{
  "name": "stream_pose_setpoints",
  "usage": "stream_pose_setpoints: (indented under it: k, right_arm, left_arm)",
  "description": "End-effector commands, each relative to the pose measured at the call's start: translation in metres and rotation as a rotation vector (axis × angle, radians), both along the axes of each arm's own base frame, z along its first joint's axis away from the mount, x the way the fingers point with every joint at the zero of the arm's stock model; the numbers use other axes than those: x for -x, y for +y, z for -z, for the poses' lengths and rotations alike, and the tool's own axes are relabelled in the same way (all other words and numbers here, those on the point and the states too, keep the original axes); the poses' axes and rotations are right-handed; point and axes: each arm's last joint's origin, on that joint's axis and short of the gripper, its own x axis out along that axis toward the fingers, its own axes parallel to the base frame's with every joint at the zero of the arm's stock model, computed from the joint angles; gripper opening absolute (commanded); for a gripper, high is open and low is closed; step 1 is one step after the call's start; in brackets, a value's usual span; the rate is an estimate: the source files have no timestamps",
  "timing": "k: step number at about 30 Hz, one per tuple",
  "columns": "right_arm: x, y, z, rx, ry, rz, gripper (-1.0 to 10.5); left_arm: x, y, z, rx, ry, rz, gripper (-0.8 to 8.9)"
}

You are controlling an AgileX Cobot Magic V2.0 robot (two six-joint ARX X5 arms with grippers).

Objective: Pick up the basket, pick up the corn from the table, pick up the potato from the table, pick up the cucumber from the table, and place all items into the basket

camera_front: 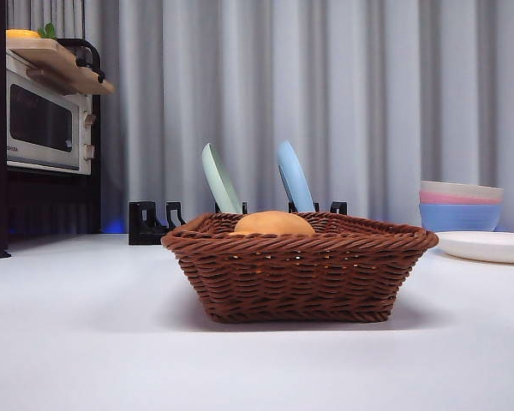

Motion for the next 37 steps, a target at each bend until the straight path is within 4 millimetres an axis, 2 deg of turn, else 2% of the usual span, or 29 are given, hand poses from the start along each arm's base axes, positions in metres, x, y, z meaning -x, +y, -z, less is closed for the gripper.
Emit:
stream_pose_setpoints:
  k: [1, 8, 12, 37]
  right_arm:
    - [0.0002, -0.0001, 0.0086, -0.037, -0.001, 0.006, 0.0]
    - [0.0023, -0.0001, 0.0147, -0.056, 0.013, 0.009, 0.0]
    - [0.0018, 0.0002, 0.0154, -0.131, 0.036, 0.021, 0.0]
    - [0.0012, -0.0001, 0.0163, -0.128, 0.048, 0.033, 0.0]
  left_arm:
    - [-0.0007, 0.0002, 0.0046, 0.008, 0.006, 0.001, -0.03]
    - [-0.0007, 0.0002, 0.0046, 0.008, 0.006, 0.001, -0.03]
    - [-0.0007, 0.0002, 0.0046, 0.008, 0.006, 0.001, -0.03]
    - [-0.0007, 0.0002, 0.0046, 0.008, 0.006, 0.001, -0.03]
